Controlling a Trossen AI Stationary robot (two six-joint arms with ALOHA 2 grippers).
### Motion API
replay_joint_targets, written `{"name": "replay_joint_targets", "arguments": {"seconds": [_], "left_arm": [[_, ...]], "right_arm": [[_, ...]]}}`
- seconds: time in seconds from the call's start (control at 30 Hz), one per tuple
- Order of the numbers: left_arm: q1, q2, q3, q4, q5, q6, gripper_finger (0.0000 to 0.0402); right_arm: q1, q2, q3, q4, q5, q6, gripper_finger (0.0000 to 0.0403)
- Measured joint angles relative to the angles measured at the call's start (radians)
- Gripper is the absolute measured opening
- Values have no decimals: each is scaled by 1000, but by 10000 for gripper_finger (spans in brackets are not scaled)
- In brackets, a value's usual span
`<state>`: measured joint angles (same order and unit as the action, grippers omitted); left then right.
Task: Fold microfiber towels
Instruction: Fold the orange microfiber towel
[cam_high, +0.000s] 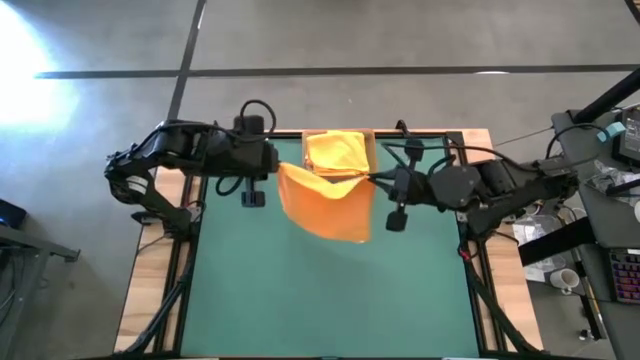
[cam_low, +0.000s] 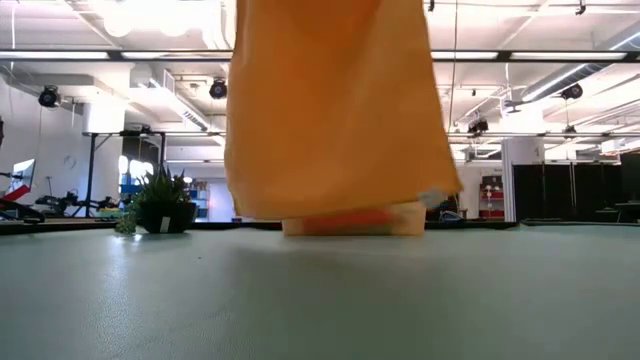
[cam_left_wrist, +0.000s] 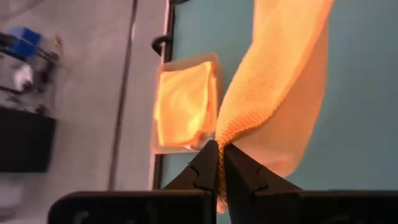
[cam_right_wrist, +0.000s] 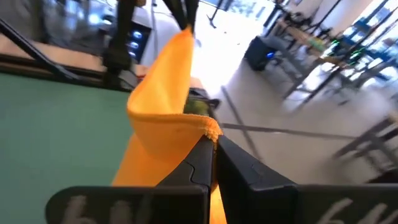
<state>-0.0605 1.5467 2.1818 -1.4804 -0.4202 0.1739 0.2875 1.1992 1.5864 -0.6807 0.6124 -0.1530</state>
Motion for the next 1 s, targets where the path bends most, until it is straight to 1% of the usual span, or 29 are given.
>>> {"name": "replay_joint_targets", "arguments": {"seconds": [0.1, 0.17, 0.23, 0.3, 0.37, 0.47, 0.57, 0.63, 0.77, 0.87, 1.0], "left_arm": [[0, 0, 0, 11, -9, 45, 0], [0, 0, -2, 12, -9, 45, 0], [0, 3, -5, 10, -9, 38, 0], [-2, 4, -8, -7, -3, -10, 0], [-10, 5, -10, -21, 42, -84, 0], [-20, 4, -16, -69, 167, -190, 0], [-41, 4, -50, -77, 289, -328, 0], [-70, 4, -82, -73, 338, -384, 0], [-135, 7, -187, -43, 359, -455, 0], [-173, 10, -286, -24, 359, -557, 0], [-224, 10, -432, 48, 364, -680, 0]], "right_arm": [[-18, 0, 0, 6, 20, -84, 8], [-24, 0, 0, 5, 19, -132, 8], [-25, 0, 0, 5, 12, -141, 8], [-25, 0, -3, 5, -30, -109, 8], [-25, -1, -12, 6, -106, -26, 8], [-24, 3, -45, 7, -196, 138, 8], [-2, 13, -98, 6, -235, 301, 8], [26, 21, -141, 12, -247, 383, 8], [93, 38, -225, 20, -252, 531, 8], [135, 47, -298, 62, -249, 617, 8], [171, 64, -401, 128, -250, 686, 8]]}}
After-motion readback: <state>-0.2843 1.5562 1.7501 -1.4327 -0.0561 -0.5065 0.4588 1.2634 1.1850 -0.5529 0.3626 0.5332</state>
